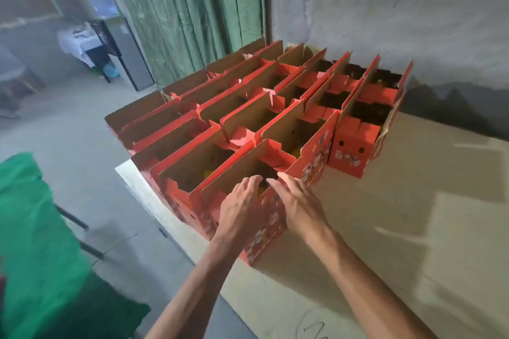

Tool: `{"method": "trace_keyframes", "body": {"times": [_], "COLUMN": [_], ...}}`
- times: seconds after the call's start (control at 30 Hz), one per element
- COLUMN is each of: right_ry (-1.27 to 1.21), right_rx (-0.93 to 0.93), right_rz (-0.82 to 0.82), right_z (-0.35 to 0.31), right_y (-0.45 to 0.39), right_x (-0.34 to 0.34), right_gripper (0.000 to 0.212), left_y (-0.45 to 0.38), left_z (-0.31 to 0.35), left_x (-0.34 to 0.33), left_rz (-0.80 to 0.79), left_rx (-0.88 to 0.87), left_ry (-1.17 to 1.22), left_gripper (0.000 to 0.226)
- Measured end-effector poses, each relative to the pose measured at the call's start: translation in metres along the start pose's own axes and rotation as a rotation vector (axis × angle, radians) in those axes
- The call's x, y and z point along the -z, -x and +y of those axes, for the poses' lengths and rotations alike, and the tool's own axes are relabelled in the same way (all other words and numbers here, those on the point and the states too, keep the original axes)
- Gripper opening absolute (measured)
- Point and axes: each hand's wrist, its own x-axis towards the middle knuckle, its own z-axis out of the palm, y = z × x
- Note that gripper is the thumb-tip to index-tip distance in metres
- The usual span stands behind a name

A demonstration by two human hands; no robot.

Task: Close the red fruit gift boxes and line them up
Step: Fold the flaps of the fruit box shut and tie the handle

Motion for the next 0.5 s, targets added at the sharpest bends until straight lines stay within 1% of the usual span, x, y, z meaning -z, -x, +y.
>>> {"method": "trace_keyframes", "body": {"times": [0.07,0.17,0.3,0.4,0.5], "right_ry": [0.064,0.140,0.217,0.257,0.283], "right_rx": [0.043,0.096,0.168,0.198,0.175], "right_rz": [-0.015,-0.038,0.038,0.058,0.119], "right_z": [0.002,0.004,0.004,0.003,0.002], "right_y": [-0.009,-0.017,-0.018,-0.019,-0.008], "right_x": [0.000,-0.005,-0.007,-0.005,-0.001], "right_gripper": [0.077,0.061,0.044,0.035,0.021], "left_y": [0.000,0.005,0.004,0.007,0.013], "left_z": [-0.001,-0.003,-0.006,-0.004,-0.002], "left_x": [-0.003,-0.007,-0.008,-0.011,-0.014], "left_rz": [-0.003,-0.019,-0.068,-0.082,-0.092], "left_rx": [-0.013,-0.017,-0.001,-0.011,-0.069], "left_ry": [0.029,0.026,0.029,0.067,0.077], "left_gripper": [0.047,0.034,0.022,0.025,0.030]}}
